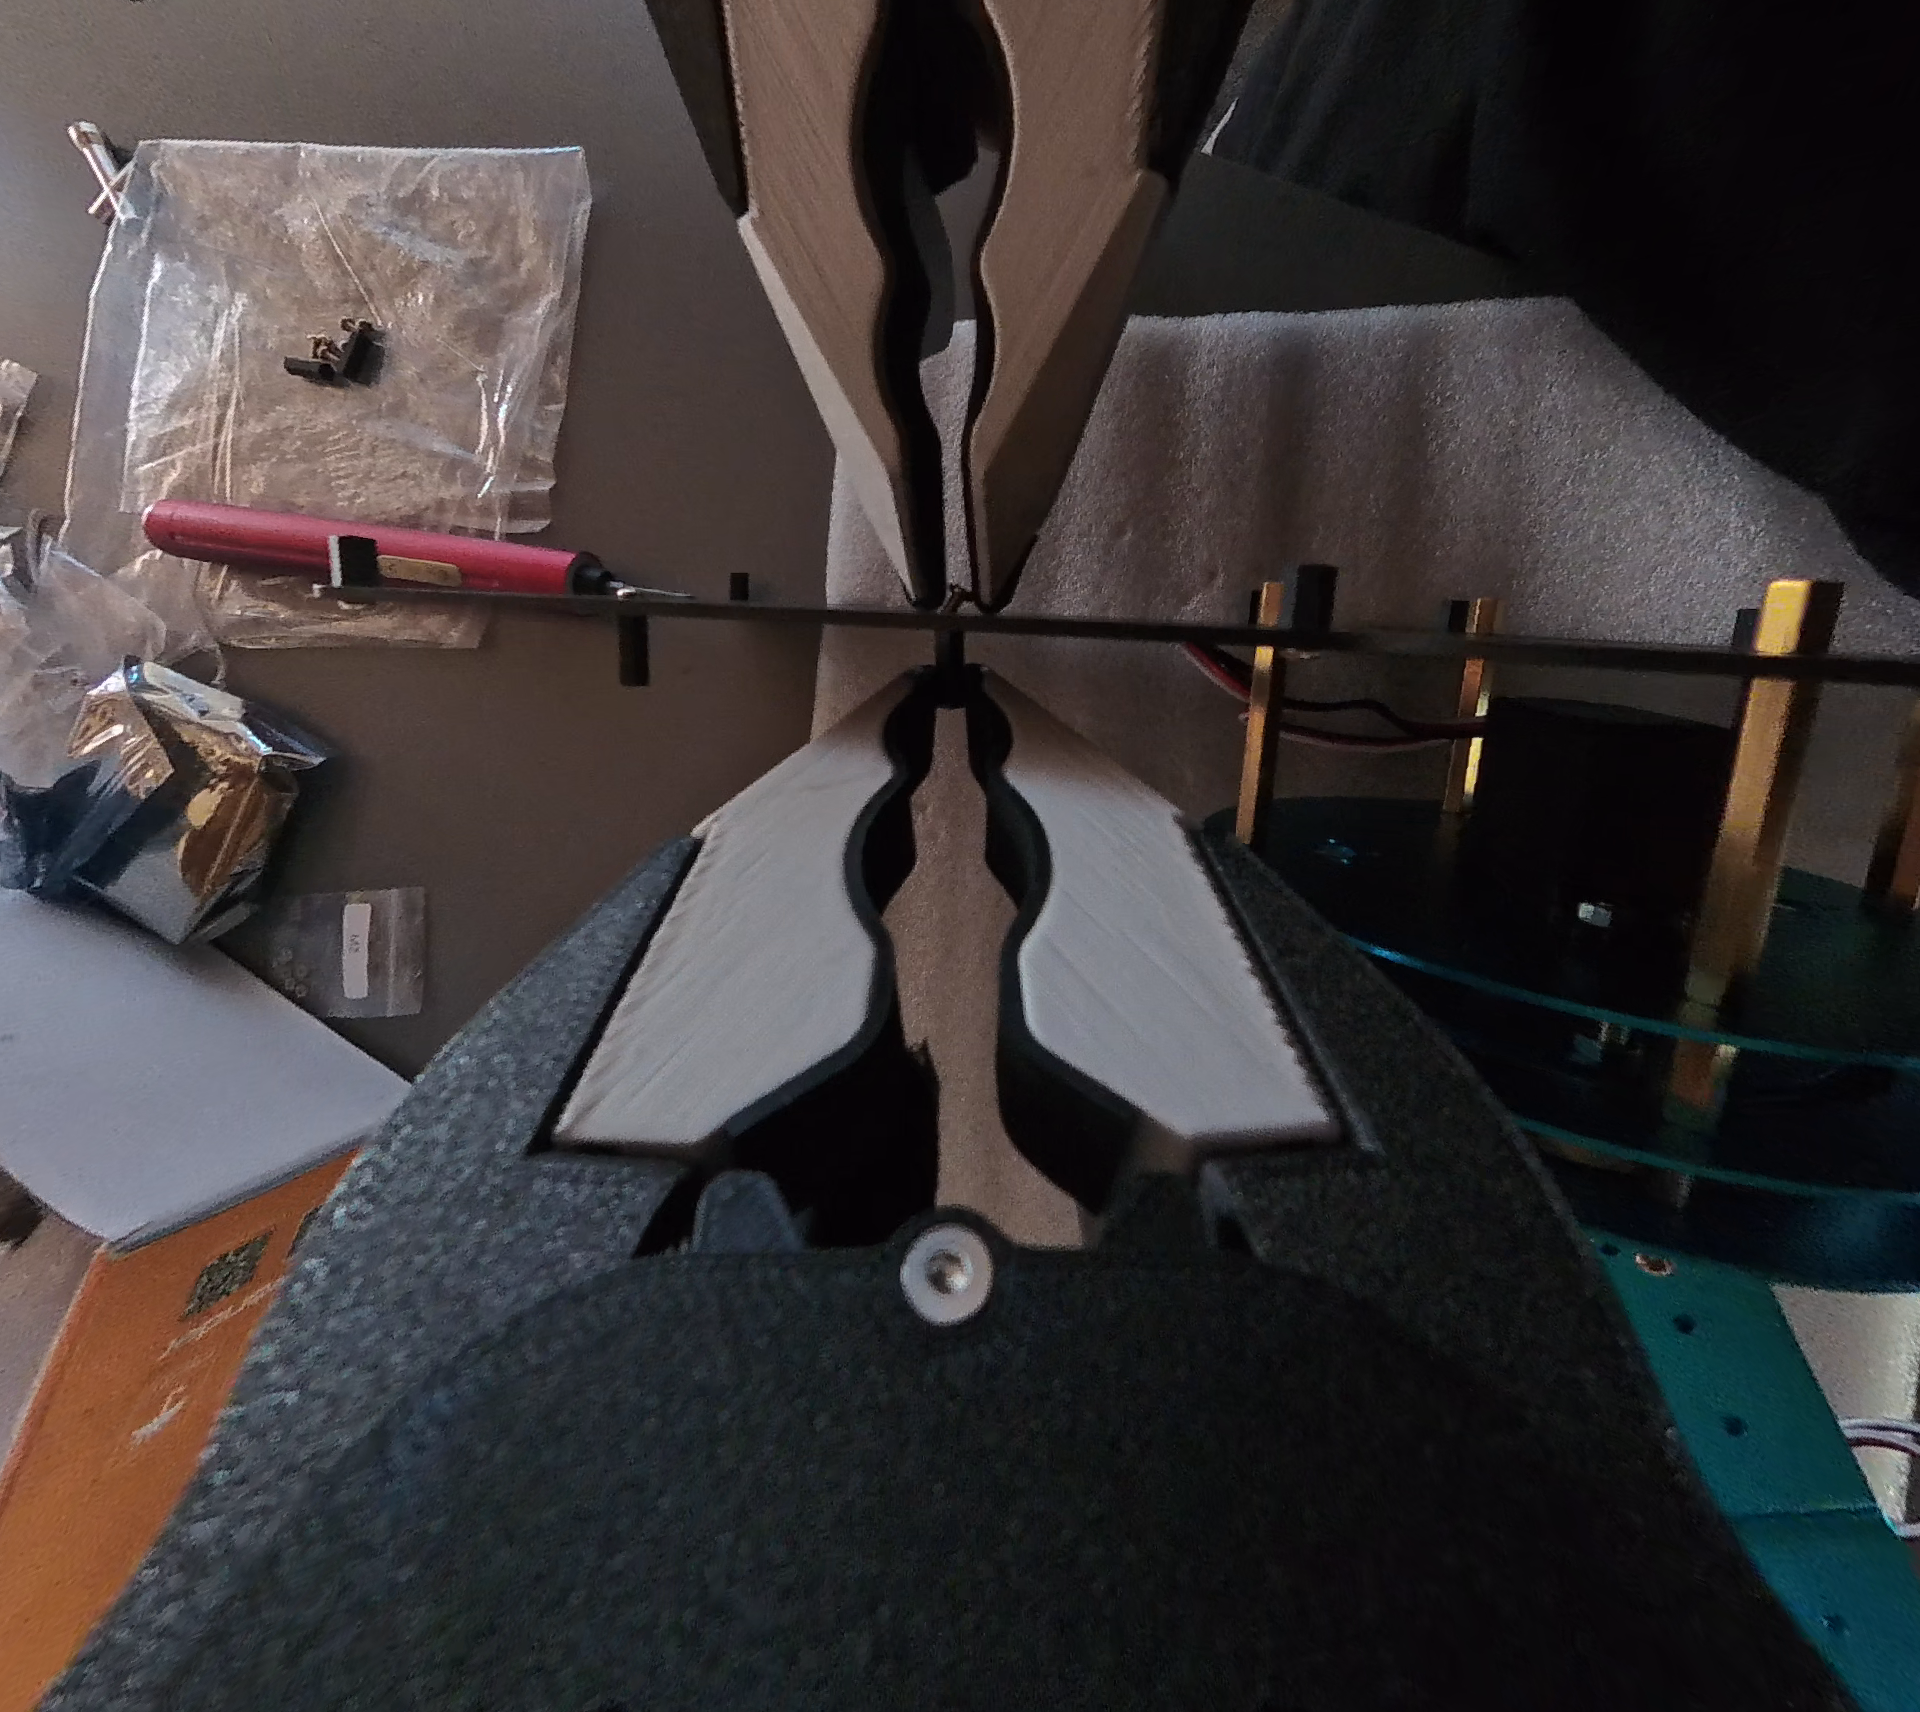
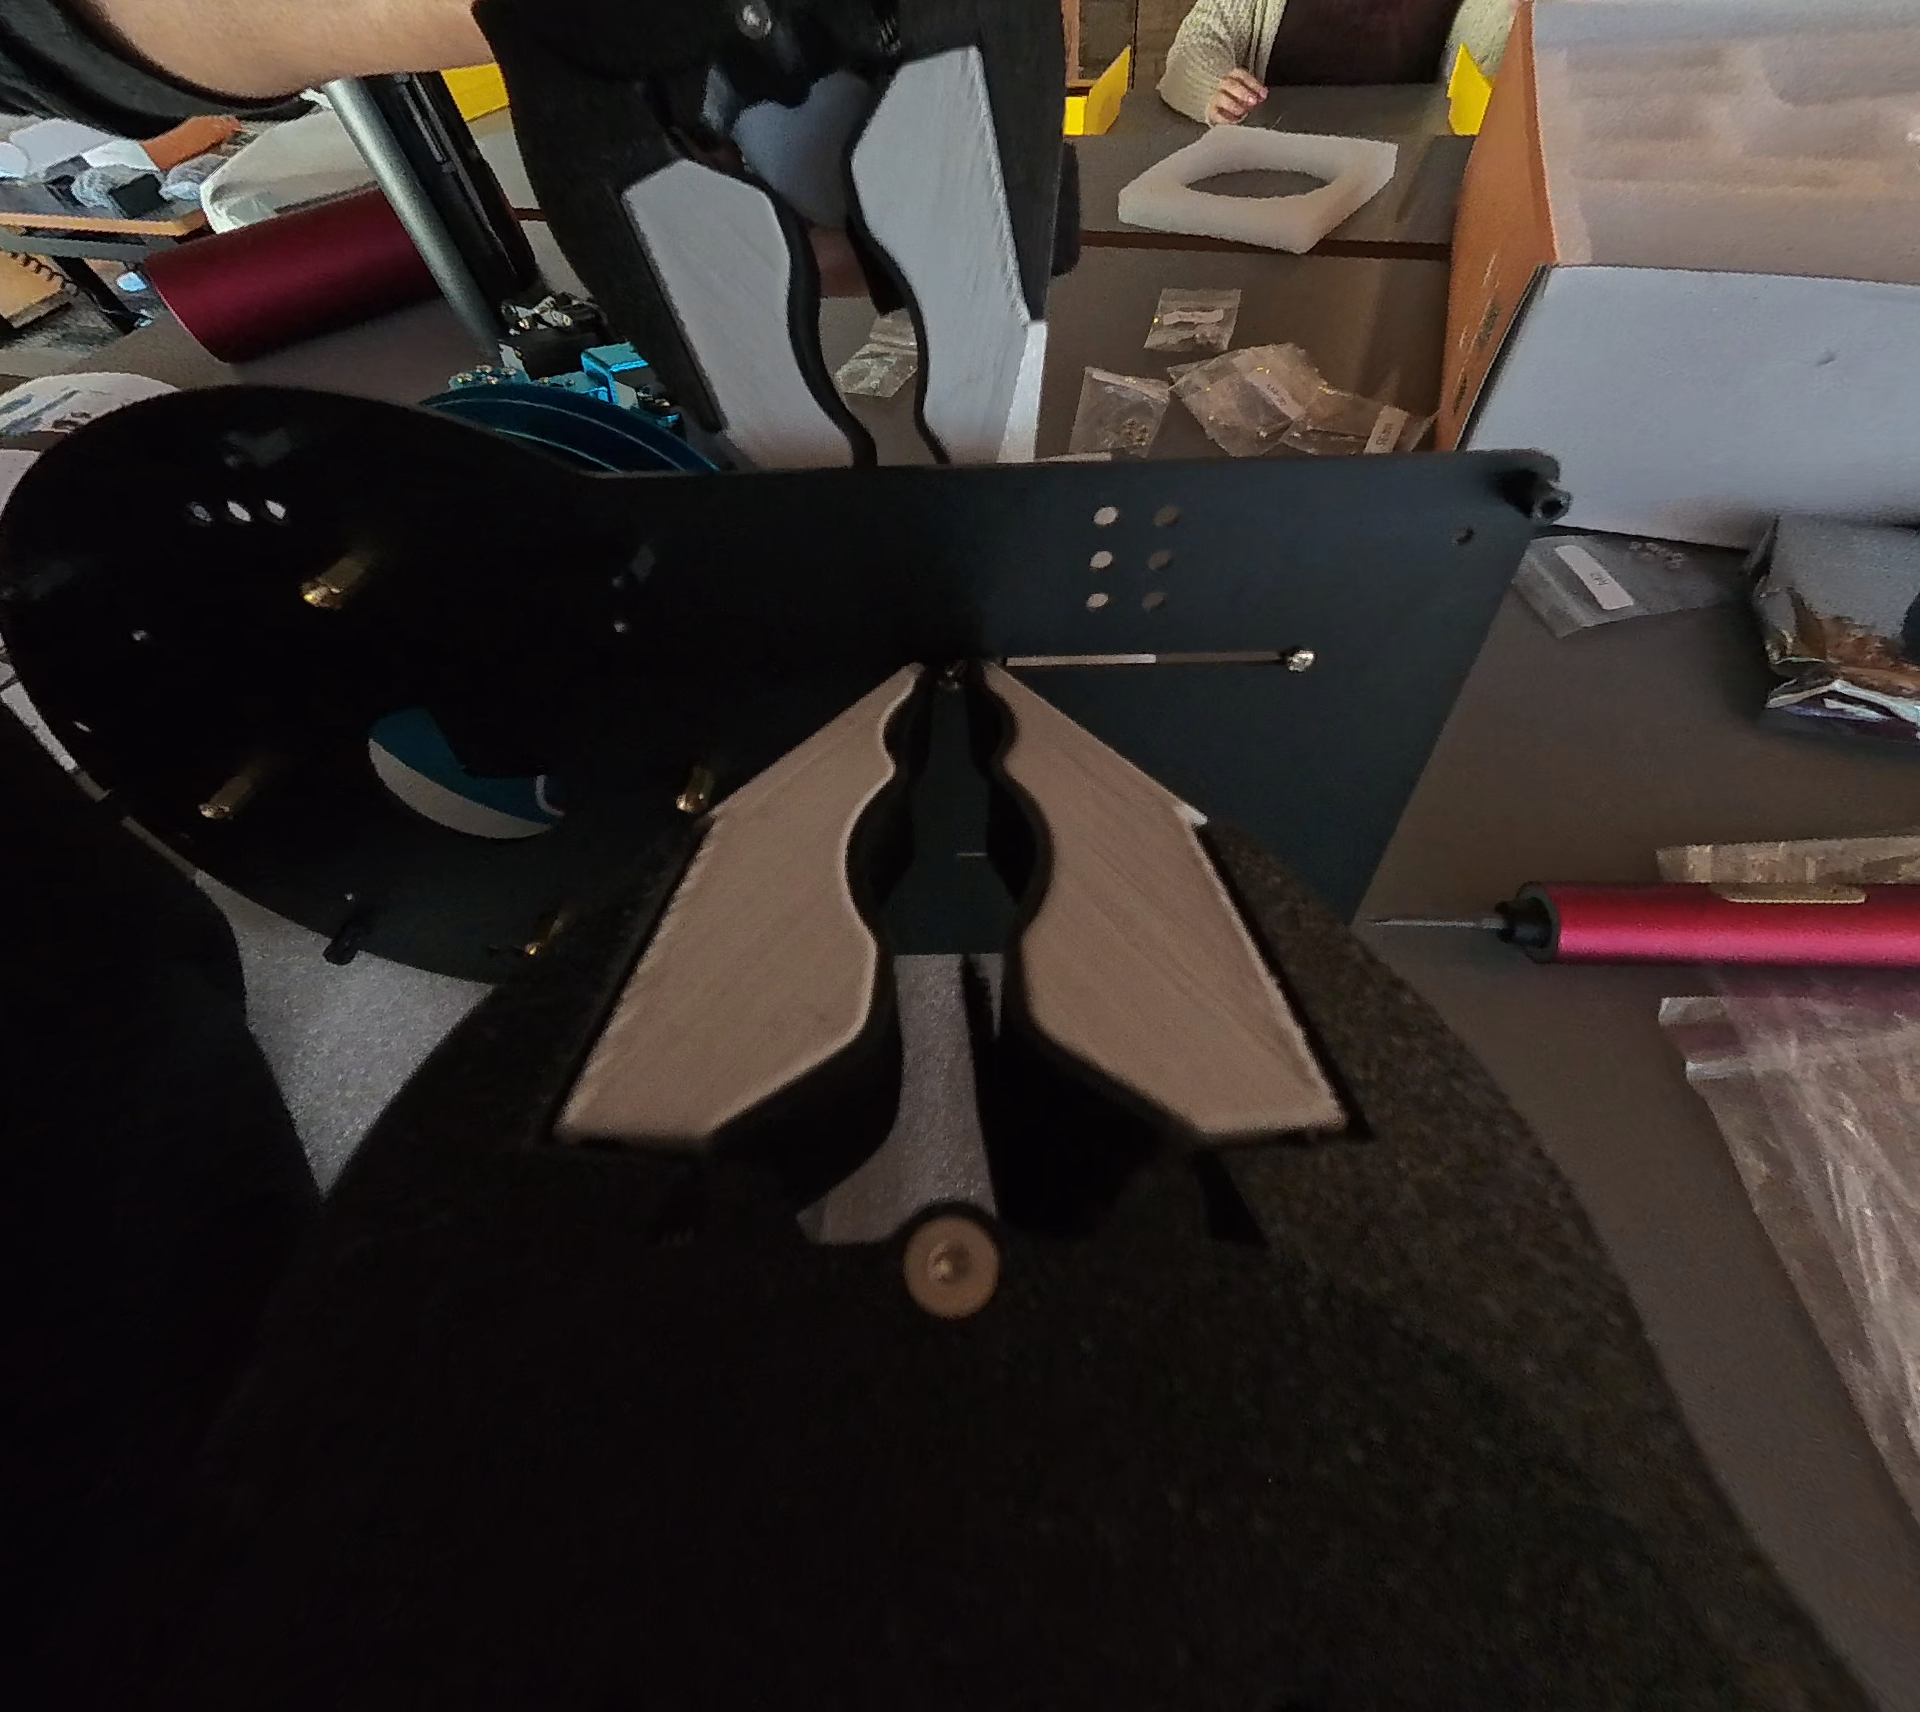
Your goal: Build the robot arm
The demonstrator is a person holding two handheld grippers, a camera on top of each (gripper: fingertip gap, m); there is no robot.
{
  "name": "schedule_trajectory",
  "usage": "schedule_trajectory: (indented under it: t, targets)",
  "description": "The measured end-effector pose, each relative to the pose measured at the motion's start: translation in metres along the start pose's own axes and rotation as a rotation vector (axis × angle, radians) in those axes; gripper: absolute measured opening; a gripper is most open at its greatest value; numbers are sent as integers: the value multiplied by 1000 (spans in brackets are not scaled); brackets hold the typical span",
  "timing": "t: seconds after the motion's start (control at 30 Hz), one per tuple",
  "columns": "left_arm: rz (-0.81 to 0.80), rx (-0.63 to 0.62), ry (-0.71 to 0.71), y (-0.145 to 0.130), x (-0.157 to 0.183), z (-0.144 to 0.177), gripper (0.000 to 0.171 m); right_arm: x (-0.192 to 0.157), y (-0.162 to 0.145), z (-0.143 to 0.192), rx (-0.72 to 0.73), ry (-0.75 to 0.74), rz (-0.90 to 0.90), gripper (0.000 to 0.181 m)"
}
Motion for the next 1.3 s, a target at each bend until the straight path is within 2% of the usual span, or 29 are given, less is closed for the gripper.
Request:
schedule_trajectory:
  t: [0.27, 0.5, 0.97, 1.3]
  targets:
    - [-12, -12, 3, 1, 0, 0, 5, 6, -1, 1, -5, -43, -15, 17]
    - [-16, -15, 4, 1, 1, 0, 5, 3, -5, 0, -35, -37, -5, 2]
    - [-9, -18, 9, 1, 2, 1, 4, 0, 4, 0, -24, -37, 7, 0]
    - [1, -14, 15, 1, 1, 1, 5, 9, -3, 9, -82, -112, 5, 0]
Point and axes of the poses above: each gripper's, where its closed fingertips meet, z back along the fingers, y out of its top, x = y × z across the jaws, the point moved 4 cm from there along z, back along the fingers, and after that the axes turned 8 degrees about x, right-handed, at the moved point
